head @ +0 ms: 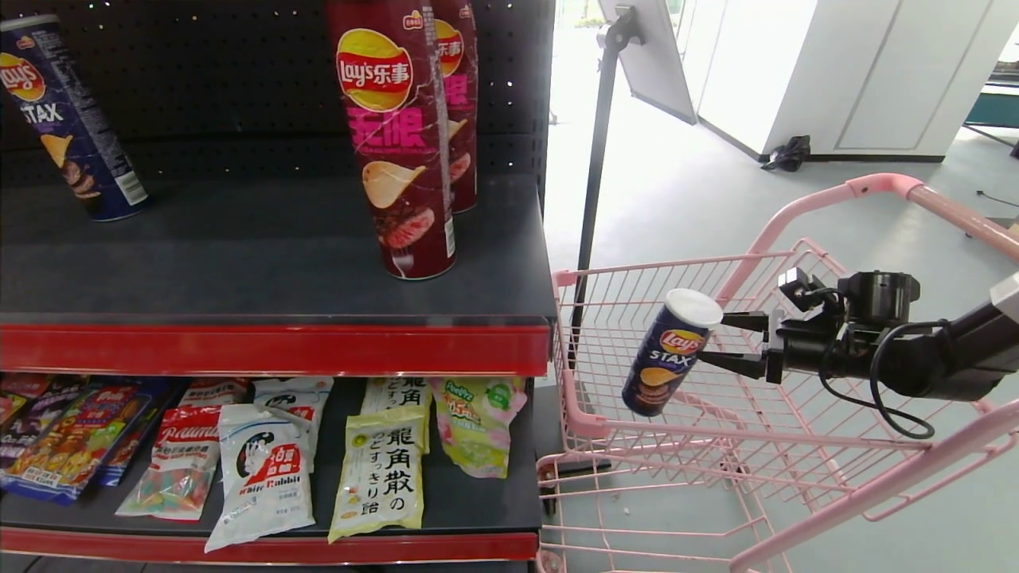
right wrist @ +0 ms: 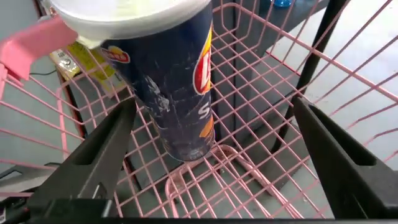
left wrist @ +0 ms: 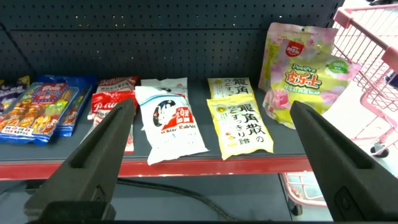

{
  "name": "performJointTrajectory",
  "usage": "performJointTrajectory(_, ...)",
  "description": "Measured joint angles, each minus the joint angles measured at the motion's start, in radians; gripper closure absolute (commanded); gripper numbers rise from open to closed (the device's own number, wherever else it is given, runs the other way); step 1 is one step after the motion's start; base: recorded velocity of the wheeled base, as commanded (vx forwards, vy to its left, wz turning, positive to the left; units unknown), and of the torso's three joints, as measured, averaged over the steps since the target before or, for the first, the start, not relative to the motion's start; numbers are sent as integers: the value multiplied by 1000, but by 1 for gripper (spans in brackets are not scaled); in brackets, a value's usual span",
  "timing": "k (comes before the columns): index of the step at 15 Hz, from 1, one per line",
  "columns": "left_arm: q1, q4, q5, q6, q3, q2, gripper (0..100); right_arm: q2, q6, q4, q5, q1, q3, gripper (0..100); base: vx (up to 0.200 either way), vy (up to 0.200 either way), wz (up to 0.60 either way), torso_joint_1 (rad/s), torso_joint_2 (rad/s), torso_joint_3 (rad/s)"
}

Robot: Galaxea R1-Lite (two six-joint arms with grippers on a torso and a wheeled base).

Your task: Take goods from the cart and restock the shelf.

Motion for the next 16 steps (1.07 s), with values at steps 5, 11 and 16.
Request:
performJointTrajectory(5,0,0,0,0,0,0,0,69,5,-3,-3,52,-40,0,0,0,0,0,0,0)
performJointTrajectory(11,0,0,0,0,0,0,0,116,51,-4,-3,140,-70,0,0,0,0,0,0,0)
performJointTrajectory(16,0,0,0,0,0,0,0,141,84,-3,-3,168,-147,0,0,0,0,0,0,0)
